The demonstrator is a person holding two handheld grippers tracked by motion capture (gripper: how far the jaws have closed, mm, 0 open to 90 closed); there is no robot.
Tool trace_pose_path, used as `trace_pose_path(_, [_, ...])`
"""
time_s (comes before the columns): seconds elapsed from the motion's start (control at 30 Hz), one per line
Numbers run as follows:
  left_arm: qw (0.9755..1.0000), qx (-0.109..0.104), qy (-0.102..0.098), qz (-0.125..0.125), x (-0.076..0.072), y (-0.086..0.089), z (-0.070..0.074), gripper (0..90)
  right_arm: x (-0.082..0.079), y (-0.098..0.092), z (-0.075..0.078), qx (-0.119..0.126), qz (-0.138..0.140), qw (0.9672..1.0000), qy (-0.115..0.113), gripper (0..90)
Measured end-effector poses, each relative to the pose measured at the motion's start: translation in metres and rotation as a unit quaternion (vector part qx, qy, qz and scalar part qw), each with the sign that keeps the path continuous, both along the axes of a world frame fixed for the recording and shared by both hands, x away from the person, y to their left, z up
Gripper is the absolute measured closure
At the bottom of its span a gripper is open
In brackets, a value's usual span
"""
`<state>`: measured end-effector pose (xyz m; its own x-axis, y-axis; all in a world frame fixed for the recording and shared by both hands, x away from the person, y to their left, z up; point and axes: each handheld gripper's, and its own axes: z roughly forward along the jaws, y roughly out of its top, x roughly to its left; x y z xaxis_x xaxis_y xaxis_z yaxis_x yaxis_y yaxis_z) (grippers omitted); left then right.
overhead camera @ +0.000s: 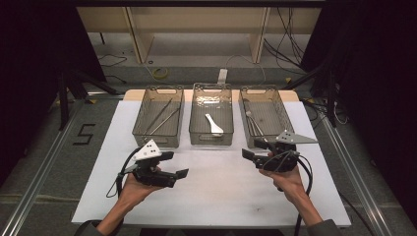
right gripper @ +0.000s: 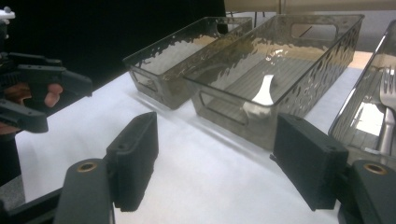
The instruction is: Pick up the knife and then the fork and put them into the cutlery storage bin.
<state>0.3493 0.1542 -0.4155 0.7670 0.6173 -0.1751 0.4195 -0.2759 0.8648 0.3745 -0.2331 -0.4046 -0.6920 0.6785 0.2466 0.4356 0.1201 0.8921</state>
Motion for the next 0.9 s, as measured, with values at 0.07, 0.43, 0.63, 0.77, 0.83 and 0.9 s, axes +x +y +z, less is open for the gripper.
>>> trace_pose_path(0.07, [1.0000,-0.002,-0.002,0.001,-0.001,0.001,0.000,16.0,-0.005,-0.001,-0.002,0.004,0.003,1.0000,-0.001,30.9])
trace_pose_path(0.43, [0.9998,-0.019,-0.002,-0.003,-0.003,0.003,0.002,15.9,-0.036,-0.007,-0.014,0.006,0.003,0.9999,-0.008,25.2])
trace_pose_path(0.63, [0.9997,-0.023,-0.001,-0.006,-0.004,0.002,0.002,15.7,-0.045,-0.010,-0.019,0.003,0.000,1.0000,-0.007,22.7])
trace_pose_path(0.77, [0.9995,-0.031,-0.002,-0.007,-0.006,0.003,0.003,15.4,-0.049,-0.011,-0.022,-0.004,-0.002,1.0000,-0.007,21.9])
trace_pose_path(0.83, [0.9994,-0.033,-0.004,-0.007,-0.007,0.004,0.003,15.3,-0.051,-0.012,-0.023,-0.010,-0.003,0.9999,-0.008,21.3])
trace_pose_path(0.9, [0.9993,-0.036,-0.004,-0.007,-0.008,0.005,0.003,15.2,-0.053,-0.012,-0.024,-0.015,-0.004,0.9998,-0.010,21.1])
